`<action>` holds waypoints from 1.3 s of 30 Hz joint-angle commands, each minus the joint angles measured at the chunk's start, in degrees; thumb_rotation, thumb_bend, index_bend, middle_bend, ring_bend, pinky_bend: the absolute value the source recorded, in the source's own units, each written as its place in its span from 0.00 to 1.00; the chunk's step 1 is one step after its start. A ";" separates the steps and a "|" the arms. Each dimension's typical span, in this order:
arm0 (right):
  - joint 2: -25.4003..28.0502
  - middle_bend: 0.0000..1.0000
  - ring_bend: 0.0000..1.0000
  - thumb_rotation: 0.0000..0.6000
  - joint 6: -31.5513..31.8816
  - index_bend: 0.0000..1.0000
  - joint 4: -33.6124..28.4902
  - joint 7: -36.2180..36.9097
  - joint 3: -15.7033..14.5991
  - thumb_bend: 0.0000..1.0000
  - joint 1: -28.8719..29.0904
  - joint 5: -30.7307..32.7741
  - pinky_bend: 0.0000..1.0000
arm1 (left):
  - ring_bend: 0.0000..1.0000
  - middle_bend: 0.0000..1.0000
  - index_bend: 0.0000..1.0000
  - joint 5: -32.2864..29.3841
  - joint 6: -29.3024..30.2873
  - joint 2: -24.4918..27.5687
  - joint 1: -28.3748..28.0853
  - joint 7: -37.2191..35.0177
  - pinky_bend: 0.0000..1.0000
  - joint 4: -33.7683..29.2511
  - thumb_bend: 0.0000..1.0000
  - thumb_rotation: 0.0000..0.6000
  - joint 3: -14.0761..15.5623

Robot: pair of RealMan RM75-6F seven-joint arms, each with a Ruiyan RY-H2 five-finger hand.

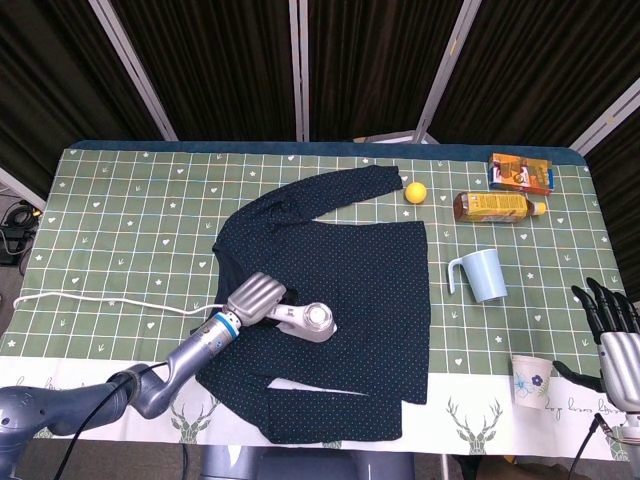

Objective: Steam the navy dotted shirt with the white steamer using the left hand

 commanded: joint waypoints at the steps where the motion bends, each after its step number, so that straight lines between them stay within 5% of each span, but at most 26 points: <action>1: 0.01 0.00 0.00 1.00 0.01 0.00 0.01 0.03 0.01 0.00 -0.01 0.01 0.00 | 0.78 0.83 0.92 0.38 0.09 0.19 0.09 -0.10 1.00 -0.46 0.69 1.00 0.31; 20: -0.01 0.00 0.00 1.00 0.16 0.00 -0.19 -0.34 -0.14 0.00 -0.07 -0.30 0.00 | 0.78 0.83 0.92 3.48 1.61 1.77 0.92 -0.36 1.00 -2.91 0.69 1.00 2.53; 39: -0.07 0.00 0.00 1.00 0.24 0.00 -0.28 -0.65 -0.19 0.00 -0.10 -0.36 0.00 | 0.78 0.83 0.92 1.86 2.47 2.64 1.81 -1.95 1.00 1.89 0.69 1.00 0.97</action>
